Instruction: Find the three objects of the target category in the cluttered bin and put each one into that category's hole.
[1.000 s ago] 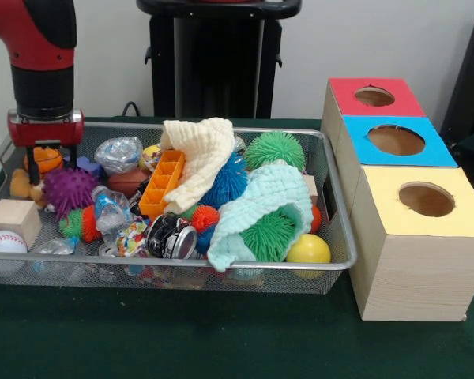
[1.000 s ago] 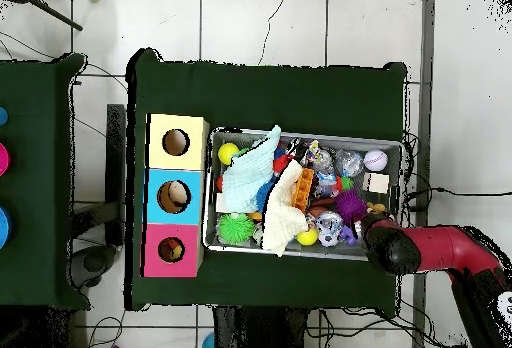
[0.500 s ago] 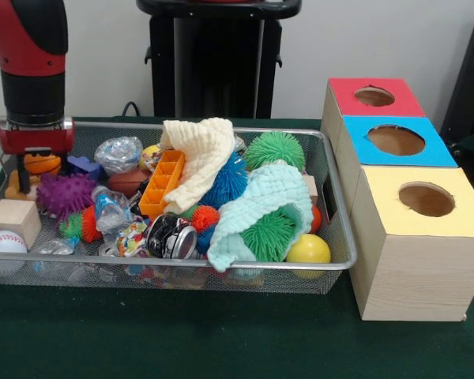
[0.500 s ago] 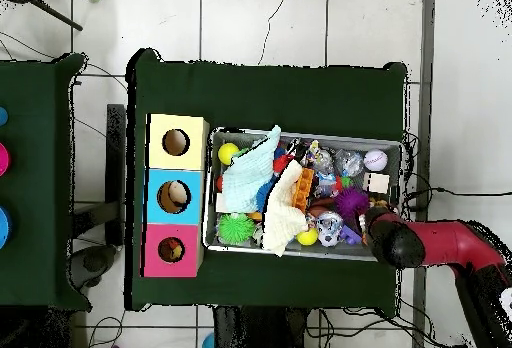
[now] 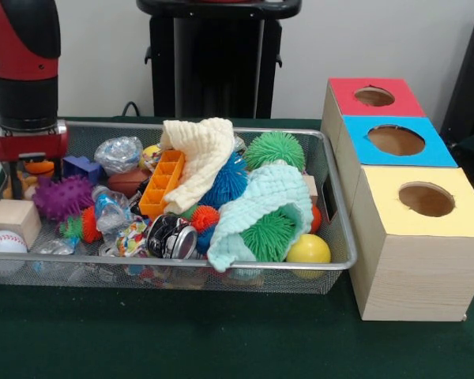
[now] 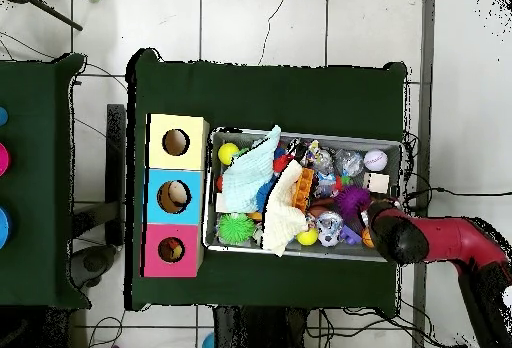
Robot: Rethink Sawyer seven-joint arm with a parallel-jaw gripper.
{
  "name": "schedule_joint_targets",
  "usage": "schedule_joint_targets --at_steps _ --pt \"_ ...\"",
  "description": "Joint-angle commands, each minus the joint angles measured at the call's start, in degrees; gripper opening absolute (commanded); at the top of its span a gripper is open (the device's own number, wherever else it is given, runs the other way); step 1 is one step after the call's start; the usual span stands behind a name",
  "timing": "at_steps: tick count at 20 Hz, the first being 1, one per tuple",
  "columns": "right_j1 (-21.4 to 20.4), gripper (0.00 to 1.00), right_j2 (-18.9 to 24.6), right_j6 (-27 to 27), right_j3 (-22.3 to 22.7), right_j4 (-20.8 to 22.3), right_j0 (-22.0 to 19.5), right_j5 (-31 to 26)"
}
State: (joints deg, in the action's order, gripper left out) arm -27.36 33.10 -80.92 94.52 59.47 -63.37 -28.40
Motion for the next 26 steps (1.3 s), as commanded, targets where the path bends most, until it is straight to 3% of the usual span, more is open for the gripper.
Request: schedule_joint_targets --at_steps 1,8,13,18,26 --pt "4.73 1.0 2.1 20.47 -8.62 5.74 0.9 -2.75" --pt "5.71 1.0 -1.16 20.23 -11.22 10.48 2.77 -0.68" --pt "5.94 1.0 -6.08 17.21 -13.1 17.56 7.3 -0.95" --pt "5.03 1.0 -7.28 16.84 -11.43 17.41 6.67 -0.46" --pt "-2.08 1.0 -9.5 21.08 -4.01 14.73 6.35 -4.59"
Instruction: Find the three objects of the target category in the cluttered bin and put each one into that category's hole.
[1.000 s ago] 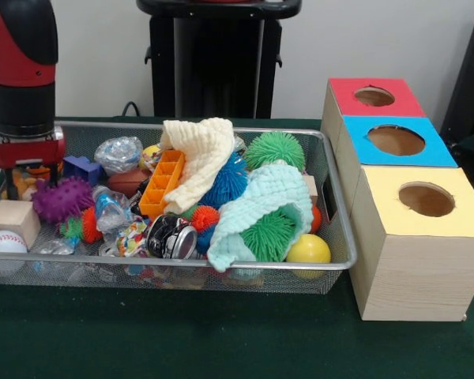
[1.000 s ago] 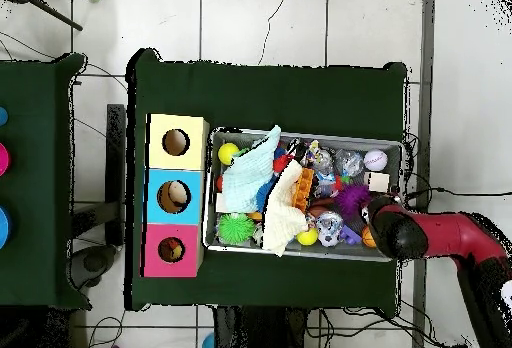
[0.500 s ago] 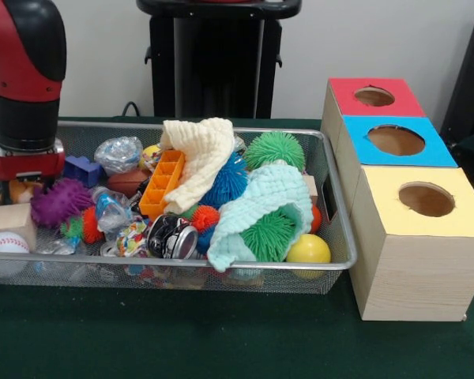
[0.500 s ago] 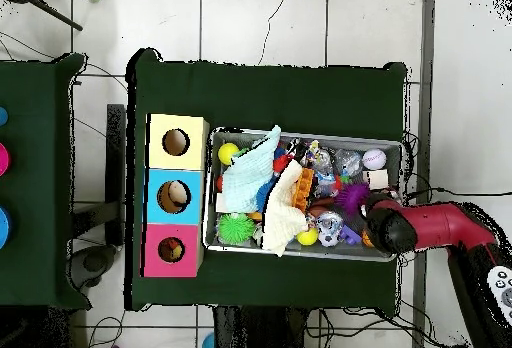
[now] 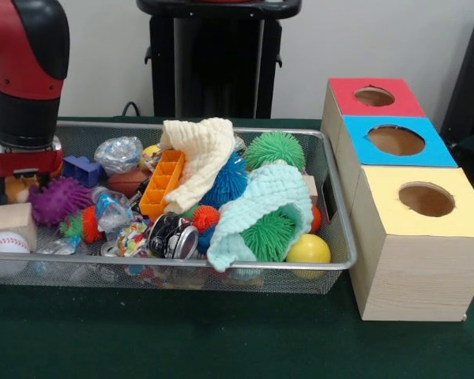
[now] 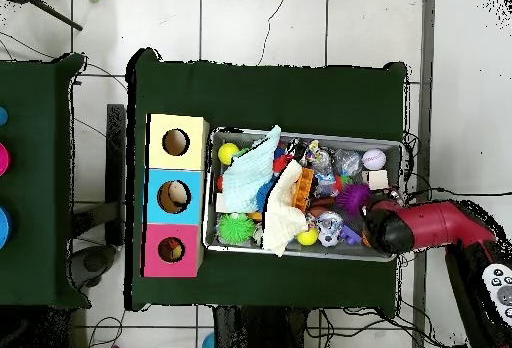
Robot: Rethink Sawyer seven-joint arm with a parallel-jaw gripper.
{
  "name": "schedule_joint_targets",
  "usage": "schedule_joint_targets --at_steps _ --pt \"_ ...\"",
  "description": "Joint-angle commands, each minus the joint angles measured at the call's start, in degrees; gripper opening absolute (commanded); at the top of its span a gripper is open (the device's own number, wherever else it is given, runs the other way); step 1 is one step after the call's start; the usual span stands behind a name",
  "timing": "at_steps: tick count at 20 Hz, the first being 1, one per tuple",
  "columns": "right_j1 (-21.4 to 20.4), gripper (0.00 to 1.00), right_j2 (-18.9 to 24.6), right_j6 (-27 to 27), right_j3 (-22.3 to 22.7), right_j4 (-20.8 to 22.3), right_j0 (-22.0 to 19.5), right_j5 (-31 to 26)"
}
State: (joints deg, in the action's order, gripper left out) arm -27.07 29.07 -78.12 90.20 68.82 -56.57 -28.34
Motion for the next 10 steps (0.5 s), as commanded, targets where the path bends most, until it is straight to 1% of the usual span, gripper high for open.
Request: schedule_joint_targets --at_steps 1,5,10 --pt "-3.21 1.0 -5.71 18.84 0.97 5.09 -0.16 -5.46" --pt "-6.48 1.0 -6.7 20.93 3.66 3.61 0.18 -8.34" --pt "-6.74 1.0 -7.9 21.8 4.16 4.23 -0.35 -8.54"
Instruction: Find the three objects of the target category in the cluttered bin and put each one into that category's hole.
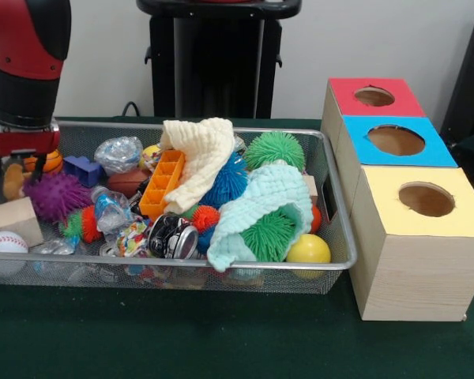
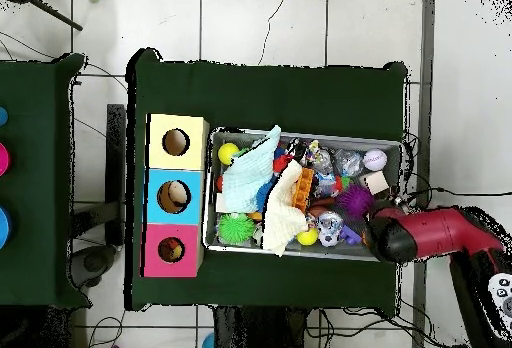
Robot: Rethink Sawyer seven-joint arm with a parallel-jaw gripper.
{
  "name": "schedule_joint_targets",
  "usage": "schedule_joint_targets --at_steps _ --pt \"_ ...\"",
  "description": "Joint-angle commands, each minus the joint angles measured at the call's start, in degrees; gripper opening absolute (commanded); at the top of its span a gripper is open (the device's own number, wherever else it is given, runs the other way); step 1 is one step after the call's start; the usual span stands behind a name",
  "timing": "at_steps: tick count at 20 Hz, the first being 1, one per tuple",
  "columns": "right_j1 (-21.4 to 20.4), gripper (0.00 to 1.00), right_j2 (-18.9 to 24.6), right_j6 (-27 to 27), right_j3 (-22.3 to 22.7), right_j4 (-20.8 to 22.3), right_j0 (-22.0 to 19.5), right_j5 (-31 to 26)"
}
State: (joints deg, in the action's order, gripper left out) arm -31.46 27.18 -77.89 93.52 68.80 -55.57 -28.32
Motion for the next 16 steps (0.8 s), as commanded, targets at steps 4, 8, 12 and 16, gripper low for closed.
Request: schedule_joint_targets --at_steps 4,8,12,16 --pt "-1.72 1.0 -7.64 18.66 1.36 6.48 -0.7 -6.86" --pt "1.09 1.0 -9.53 14.12 -0.19 10.72 1.1 -3.97" --pt "4.17 1.0 -10.91 10.5 -2.43 13.75 2.96 -2.16" --pt "5.93 1.0 -10.9 10.53 -3.44 13.09 3.14 -2.22"
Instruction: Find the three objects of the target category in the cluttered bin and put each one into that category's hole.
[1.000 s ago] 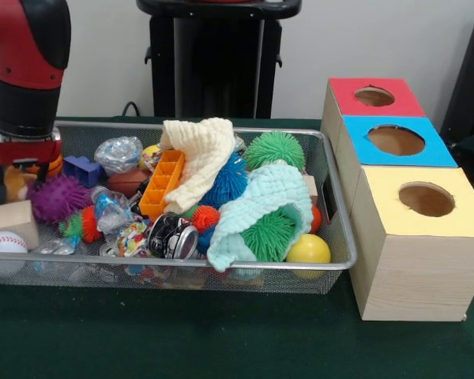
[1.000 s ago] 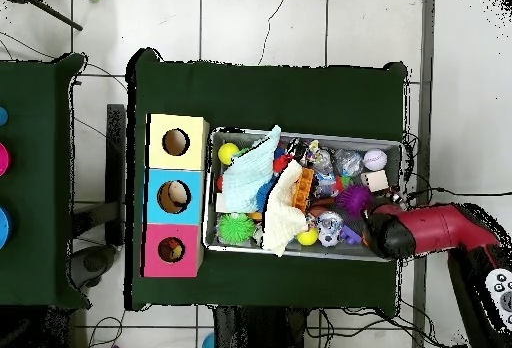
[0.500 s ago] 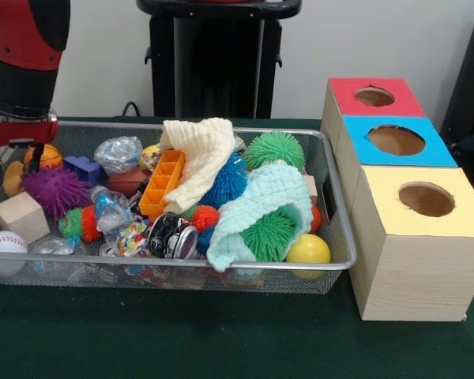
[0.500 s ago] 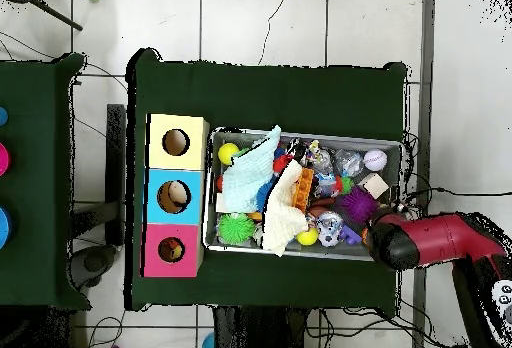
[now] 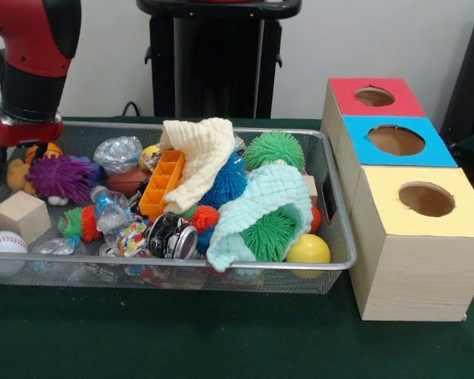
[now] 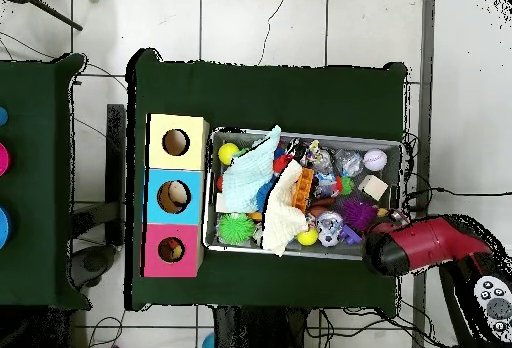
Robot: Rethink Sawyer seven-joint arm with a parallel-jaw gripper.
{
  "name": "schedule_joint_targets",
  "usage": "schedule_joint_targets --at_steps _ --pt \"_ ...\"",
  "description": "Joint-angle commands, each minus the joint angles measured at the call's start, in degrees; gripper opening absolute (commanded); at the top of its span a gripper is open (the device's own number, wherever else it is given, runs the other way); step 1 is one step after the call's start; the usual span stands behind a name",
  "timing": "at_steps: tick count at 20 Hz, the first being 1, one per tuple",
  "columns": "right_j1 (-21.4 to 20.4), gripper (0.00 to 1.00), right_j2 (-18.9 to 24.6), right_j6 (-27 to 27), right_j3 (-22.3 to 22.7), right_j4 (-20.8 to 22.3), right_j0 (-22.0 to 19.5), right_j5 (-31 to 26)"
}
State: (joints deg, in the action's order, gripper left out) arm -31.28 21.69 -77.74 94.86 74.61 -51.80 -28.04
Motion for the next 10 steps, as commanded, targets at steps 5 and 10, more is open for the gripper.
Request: schedule_joint_targets --at_steps 5,10 --pt "5.56 1.0 -5.67 11.38 -3.95 5.07 -0.4 -3.51" --pt "7.9 1.0 -5.98 9.18 -5.7 6.42 0.07 -2.08"
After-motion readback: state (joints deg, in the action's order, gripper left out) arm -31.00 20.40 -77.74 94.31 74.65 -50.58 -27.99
